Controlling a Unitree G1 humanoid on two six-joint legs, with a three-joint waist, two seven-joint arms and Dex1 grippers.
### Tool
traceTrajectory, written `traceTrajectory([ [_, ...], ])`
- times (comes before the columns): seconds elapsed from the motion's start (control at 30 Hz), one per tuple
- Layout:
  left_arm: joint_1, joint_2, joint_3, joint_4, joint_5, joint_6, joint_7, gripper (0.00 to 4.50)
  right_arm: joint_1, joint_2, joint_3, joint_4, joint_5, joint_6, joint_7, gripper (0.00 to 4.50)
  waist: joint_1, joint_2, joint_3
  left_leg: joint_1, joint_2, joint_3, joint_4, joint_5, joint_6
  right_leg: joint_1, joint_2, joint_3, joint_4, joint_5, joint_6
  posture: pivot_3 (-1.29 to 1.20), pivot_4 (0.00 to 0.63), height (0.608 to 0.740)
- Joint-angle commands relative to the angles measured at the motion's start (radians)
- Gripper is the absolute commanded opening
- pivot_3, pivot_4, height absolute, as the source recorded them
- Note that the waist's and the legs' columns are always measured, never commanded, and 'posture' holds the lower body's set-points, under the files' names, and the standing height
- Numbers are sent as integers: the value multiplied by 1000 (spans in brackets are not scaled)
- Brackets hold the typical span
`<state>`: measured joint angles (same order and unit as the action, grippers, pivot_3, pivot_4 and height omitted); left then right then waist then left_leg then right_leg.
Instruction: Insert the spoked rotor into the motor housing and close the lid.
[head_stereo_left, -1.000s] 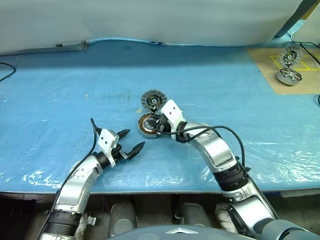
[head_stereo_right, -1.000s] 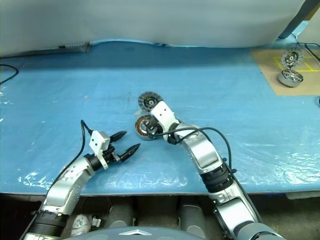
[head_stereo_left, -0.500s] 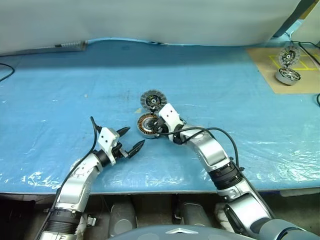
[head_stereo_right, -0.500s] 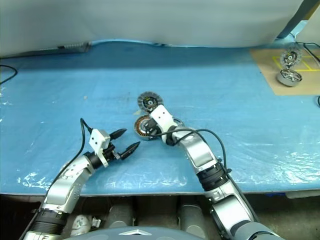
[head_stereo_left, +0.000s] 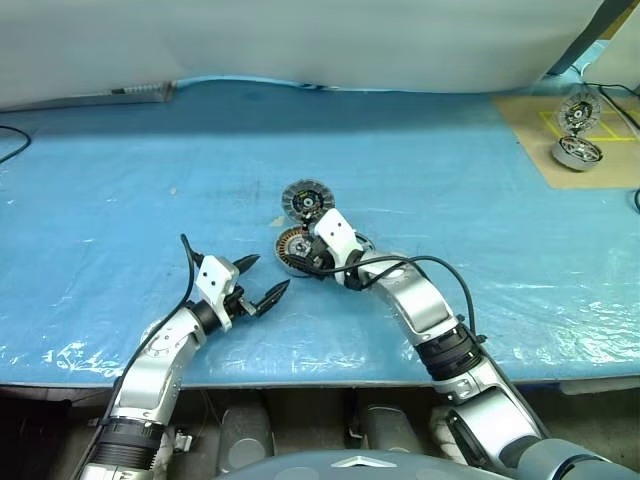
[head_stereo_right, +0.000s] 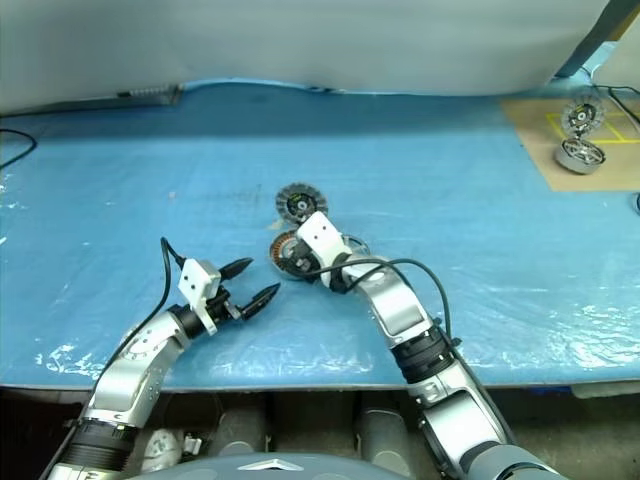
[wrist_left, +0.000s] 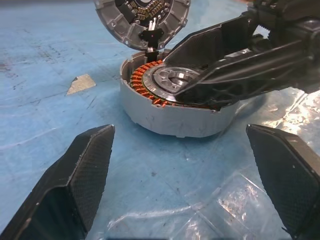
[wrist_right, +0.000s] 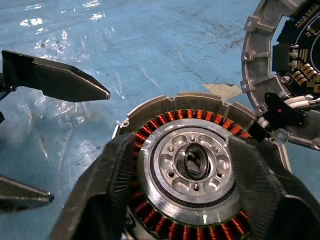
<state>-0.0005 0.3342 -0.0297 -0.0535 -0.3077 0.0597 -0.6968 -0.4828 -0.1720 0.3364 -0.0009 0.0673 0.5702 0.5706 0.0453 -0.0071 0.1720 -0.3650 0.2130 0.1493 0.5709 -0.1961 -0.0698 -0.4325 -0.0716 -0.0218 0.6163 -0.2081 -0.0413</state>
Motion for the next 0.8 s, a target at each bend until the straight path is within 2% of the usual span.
traceTrajectory([
  [0.03, -8, -5, 6, -11, -1, -25, -2, 4500, 5, -8, -36, -114, 49, 35, 21, 3191, -1, 0, 0, 0, 0, 0, 0, 0, 0, 0, 0, 0, 0, 0, 0, 0, 150, 740],
  [0.13, -12, -7, 3, -5, 0, -29, -4, 4500, 8, -16, -38, -137, 56, 56, 26, 3191, -3, 0, 0, 0, 0, 0, 0, 0, 0, 0, 0, 0, 0, 0, 0, 0, 150, 740],
  [0.2, -15, -7, 1, -2, 1, -31, -7, 4500, 5, -21, -30, -137, 49, 66, 19, 2812, -3, 0, 0, 1, 0, 0, 0, 0, 0, 0, 0, 0, 0, 0, 0, 0, 150, 740],
  [0.27, -16, -6, 1, 0, 1, -32, -9, 4500, -4, -21, -21, -128, 36, 76, 6, 2231, -3, 0, 0, 0, 0, 0, 0, 0, 0, 0, 0, 0, 0, 0, 0, 0, 150, 740],
  [0.47, -19, -5, 0, 0, 2, -34, -10, 4500, -29, -7, -7, -93, 24, 81, -14, 23, -3, 0, 0, 0, 0, 0, 0, 0, 0, 0, 0, 0, 0, 0, 0, 0, 150, 740],
  [0.8, -17, -3, 0, -4, 2, -34, -10, 4500, -35, 0, -3, -40, 4, 61, -31, 23, -2, 0, 0, 0, 0, 0, 0, 0, 0, 0, 0, 0, 0, 0, 0, 0, 150, 740],
])
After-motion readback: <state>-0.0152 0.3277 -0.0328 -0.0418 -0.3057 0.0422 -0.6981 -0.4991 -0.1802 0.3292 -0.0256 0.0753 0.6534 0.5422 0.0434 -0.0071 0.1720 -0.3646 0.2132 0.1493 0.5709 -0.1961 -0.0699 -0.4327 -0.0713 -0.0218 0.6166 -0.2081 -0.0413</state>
